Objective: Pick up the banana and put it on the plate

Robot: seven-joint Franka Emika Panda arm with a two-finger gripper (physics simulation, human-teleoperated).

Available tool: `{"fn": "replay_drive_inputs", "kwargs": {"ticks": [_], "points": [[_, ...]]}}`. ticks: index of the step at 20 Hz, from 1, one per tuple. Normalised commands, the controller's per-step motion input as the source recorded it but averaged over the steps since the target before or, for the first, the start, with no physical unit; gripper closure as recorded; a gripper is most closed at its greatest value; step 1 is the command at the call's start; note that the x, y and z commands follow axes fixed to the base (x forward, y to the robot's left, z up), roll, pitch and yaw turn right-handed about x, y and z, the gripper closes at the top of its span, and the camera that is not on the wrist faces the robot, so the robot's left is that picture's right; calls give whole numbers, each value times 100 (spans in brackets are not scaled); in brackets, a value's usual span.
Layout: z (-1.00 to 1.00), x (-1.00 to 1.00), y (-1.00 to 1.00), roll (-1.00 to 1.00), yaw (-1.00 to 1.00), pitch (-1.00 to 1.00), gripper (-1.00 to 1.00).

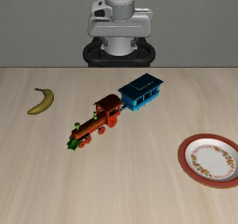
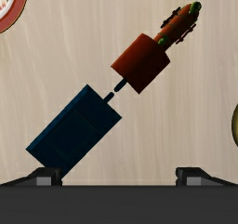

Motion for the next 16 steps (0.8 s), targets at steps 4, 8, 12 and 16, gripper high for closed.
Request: {"fn": "replay_drive_inputs", "kwargs": {"ticks": [4,8,12,16], "points": [[0,0,-100,0,0,0,-100],[0,0,-100,0,0,0,-100],[0,0,-100,0,0,0,-100],[0,0,-100,0,0,0,-100]]}}
